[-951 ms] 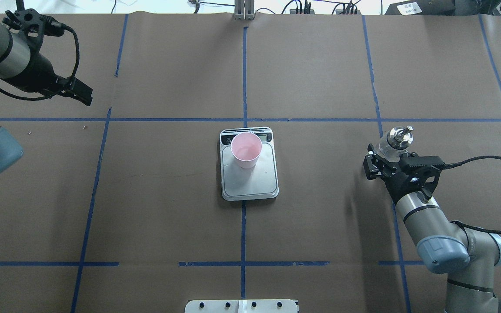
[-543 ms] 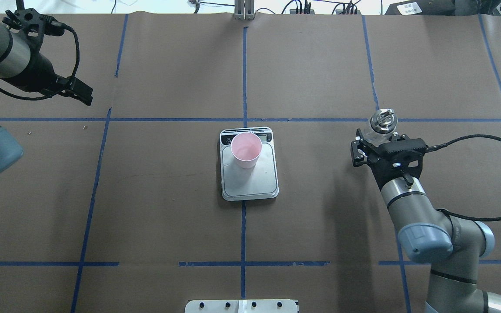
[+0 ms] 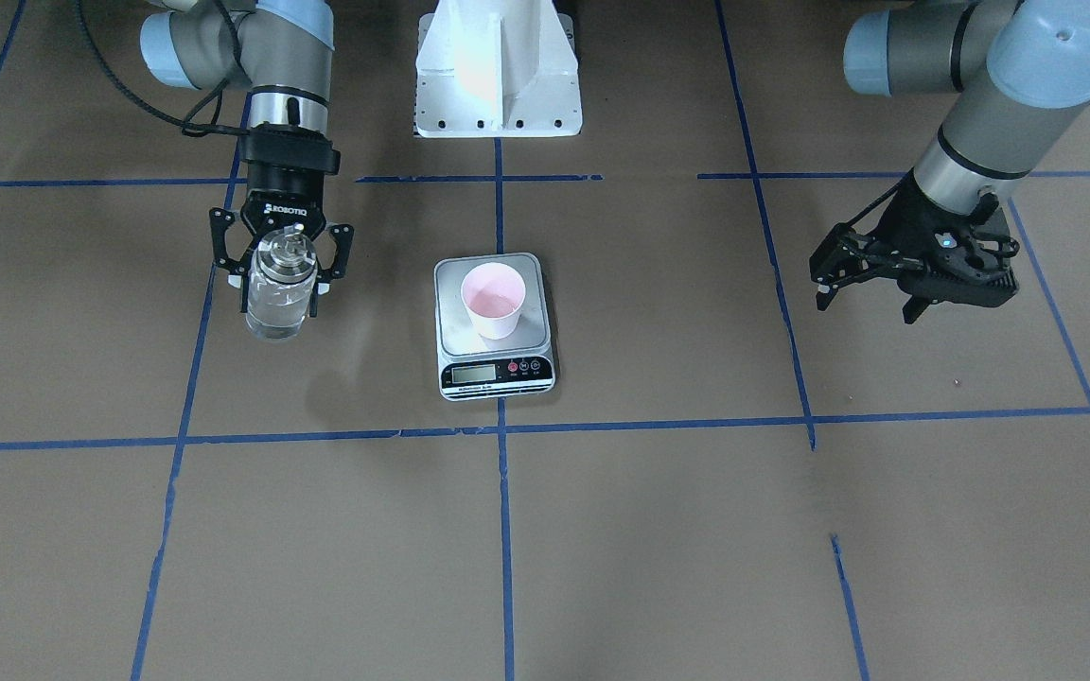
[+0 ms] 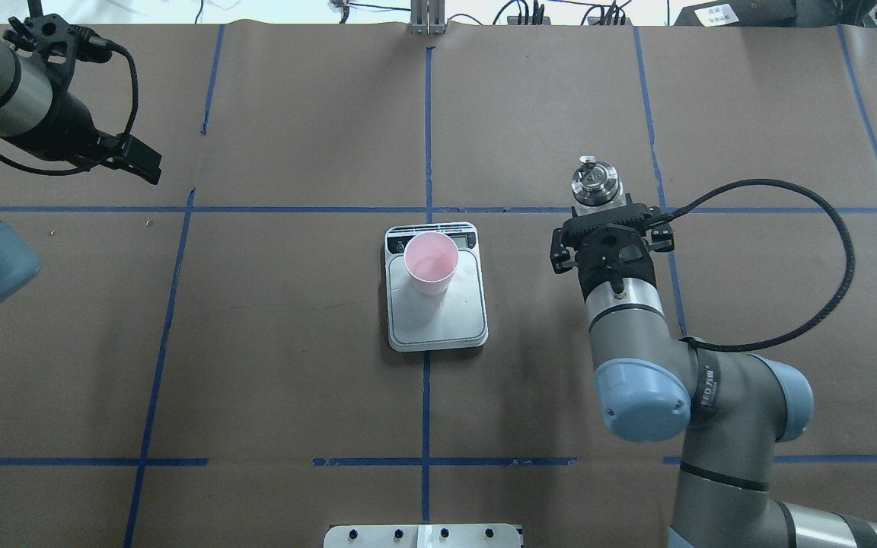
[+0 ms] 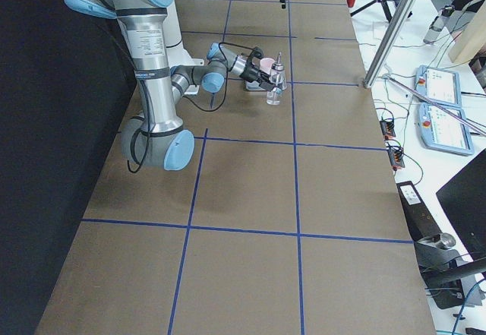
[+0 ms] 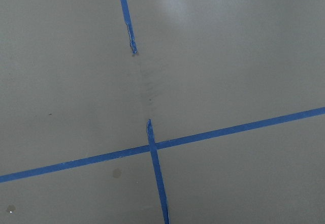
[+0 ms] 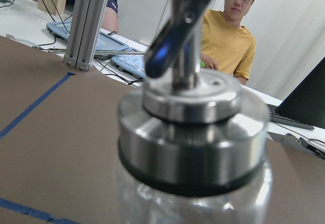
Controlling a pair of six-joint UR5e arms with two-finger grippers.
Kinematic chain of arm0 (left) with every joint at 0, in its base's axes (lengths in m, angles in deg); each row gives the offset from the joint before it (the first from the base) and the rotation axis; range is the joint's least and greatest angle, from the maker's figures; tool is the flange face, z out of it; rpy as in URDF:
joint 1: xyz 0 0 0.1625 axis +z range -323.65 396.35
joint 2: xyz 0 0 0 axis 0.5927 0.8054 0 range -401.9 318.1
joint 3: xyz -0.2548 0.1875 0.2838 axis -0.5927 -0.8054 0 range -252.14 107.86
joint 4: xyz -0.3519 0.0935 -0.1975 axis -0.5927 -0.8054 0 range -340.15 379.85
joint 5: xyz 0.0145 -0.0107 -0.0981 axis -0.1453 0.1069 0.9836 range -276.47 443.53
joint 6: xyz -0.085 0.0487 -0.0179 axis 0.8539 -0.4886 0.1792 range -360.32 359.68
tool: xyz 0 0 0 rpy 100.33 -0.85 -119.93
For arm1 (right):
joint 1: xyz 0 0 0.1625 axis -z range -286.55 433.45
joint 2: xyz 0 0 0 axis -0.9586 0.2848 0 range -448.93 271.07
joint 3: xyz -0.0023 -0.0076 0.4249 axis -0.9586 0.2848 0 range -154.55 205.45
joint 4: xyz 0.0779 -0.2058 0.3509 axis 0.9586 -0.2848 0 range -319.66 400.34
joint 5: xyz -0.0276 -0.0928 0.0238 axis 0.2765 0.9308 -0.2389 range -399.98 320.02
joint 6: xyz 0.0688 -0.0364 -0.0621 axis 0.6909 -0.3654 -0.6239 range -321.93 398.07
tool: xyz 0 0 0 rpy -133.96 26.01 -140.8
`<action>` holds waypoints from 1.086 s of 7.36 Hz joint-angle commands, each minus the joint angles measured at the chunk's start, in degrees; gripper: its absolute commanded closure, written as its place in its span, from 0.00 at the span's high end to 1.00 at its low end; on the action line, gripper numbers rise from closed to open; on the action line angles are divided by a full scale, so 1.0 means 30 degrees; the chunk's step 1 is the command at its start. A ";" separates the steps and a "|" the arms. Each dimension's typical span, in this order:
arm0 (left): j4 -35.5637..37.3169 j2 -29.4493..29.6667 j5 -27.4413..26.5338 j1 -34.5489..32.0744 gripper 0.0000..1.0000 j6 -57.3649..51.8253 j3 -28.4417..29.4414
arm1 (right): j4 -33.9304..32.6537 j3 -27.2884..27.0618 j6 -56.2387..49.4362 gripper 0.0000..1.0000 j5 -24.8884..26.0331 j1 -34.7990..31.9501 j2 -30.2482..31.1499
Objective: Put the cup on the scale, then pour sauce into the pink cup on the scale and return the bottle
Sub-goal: 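Tilt the glass bottle with the right gripper over the pink cup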
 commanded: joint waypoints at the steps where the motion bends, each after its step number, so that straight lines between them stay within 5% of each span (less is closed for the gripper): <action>1: -0.0052 -0.0129 0.0000 -0.0037 1.00 -0.0075 -0.0010 | -0.4524 0.1041 -0.0882 0.00 -0.0095 0.0197 -0.2422; 3: -0.0053 -0.0392 -0.0029 -0.0095 1.00 -0.0279 -0.0184 | -1.1077 0.1516 -0.2554 0.00 0.1572 0.0198 -0.4648; 8: -0.0199 -0.1739 0.0263 -0.0328 1.00 -0.3958 -0.0625 | -1.1461 0.1603 -0.7393 0.00 0.4768 0.1632 -0.4483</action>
